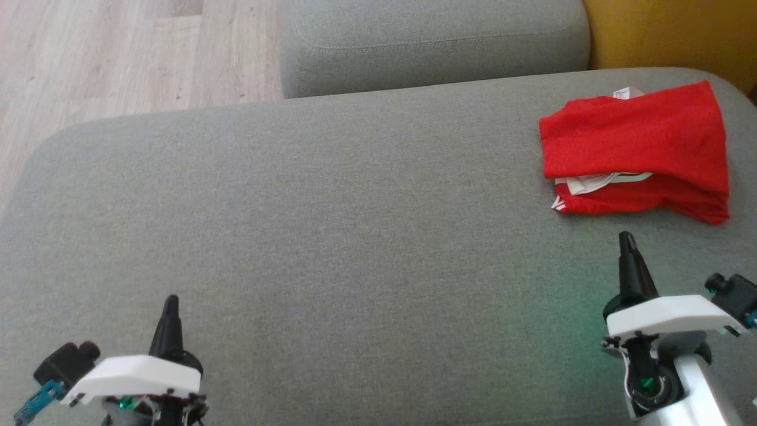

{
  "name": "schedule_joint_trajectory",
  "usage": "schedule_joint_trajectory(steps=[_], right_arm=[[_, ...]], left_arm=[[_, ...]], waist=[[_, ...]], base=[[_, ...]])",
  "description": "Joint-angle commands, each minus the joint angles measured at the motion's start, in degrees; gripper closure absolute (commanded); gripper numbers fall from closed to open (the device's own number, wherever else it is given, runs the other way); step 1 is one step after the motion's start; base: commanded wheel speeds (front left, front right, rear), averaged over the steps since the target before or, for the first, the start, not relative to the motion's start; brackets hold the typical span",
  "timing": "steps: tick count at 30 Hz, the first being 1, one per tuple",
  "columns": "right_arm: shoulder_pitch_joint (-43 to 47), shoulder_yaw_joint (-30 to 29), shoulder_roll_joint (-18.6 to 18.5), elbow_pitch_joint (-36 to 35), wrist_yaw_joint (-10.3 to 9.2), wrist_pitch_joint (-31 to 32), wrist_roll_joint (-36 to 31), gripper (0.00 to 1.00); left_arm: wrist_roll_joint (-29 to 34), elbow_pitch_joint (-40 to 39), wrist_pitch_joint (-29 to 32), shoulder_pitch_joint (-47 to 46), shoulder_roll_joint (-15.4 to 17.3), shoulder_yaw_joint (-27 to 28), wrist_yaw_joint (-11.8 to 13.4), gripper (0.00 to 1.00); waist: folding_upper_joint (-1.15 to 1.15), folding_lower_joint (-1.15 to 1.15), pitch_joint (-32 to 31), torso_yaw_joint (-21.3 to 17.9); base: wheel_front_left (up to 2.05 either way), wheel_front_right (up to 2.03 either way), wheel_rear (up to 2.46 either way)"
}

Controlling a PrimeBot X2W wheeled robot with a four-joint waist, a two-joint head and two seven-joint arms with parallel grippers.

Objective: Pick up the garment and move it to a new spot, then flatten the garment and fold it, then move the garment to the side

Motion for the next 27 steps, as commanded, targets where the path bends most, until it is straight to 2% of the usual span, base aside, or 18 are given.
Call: schedule_joint_trajectory(steps=[1,27], right_arm=[[-1.2,-0.3,0.0,-2.5,-0.02,0.5,2.0,1.0],[0.2,-3.6,1.2,-5.6,-0.04,4.6,17.6,1.0]], left_arm=[[-1.9,-2.3,0.5,-3.7,0.3,1.9,-0.4,1.0],[-16.7,-3.0,4.6,-4.8,0.0,3.8,-1.9,1.0]], waist=[[0.0,0.0,0.0,0.0],[0.0,0.0,0.3,0.4]], base=[[0.0,0.0,0.0],[0.0,0.0,0.0]])
